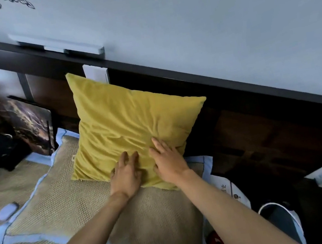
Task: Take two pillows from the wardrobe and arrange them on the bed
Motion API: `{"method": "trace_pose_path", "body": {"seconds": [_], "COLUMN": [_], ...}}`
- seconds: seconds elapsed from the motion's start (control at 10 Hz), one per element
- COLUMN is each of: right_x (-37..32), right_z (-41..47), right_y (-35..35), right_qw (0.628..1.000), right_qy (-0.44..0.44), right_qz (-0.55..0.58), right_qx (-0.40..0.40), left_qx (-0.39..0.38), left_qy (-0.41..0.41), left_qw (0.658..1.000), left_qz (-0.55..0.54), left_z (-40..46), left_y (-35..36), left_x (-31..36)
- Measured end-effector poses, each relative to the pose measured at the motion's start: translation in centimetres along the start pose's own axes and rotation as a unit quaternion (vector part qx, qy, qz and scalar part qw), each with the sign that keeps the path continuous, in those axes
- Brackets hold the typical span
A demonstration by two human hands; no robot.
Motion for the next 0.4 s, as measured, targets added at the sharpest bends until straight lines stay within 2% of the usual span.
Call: {"method": "trace_pose_path", "body": {"seconds": [0.1, 0.2, 0.3, 0.4], "right_x": [0.7, 3.3, 5.6, 8.4], "right_z": [-3.2, -8.1, -13.5, -18.6], "right_y": [-2.8, -2.7, -3.9, -5.6], "right_qw": [0.994, 0.964, 0.942, 0.929], "right_qy": [0.039, 0.160, 0.183, 0.221], "right_qz": [0.088, 0.214, 0.280, 0.295], "right_qx": [0.053, -0.007, -0.017, 0.000], "left_qx": [0.039, 0.025, 0.004, 0.024], "left_qy": [0.039, 0.060, 0.087, 0.118], "left_qw": [0.998, 0.998, 0.995, 0.992], "left_qz": [0.005, -0.018, -0.037, -0.026], "left_z": [-1.2, -3.3, -5.9, -8.7], "left_y": [-2.4, -3.0, -2.9, -3.6], "left_x": [3.6, 7.1, 10.8, 14.2]}}
Point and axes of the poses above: each hand's wrist, its own z-axis towards the middle knuckle, its own y-axis out of the palm, x = y × z, the point moved 10 cm from there along z, towards the middle knuckle, and after that the axes turned 10 degrees about x, right-handed, at the moved point
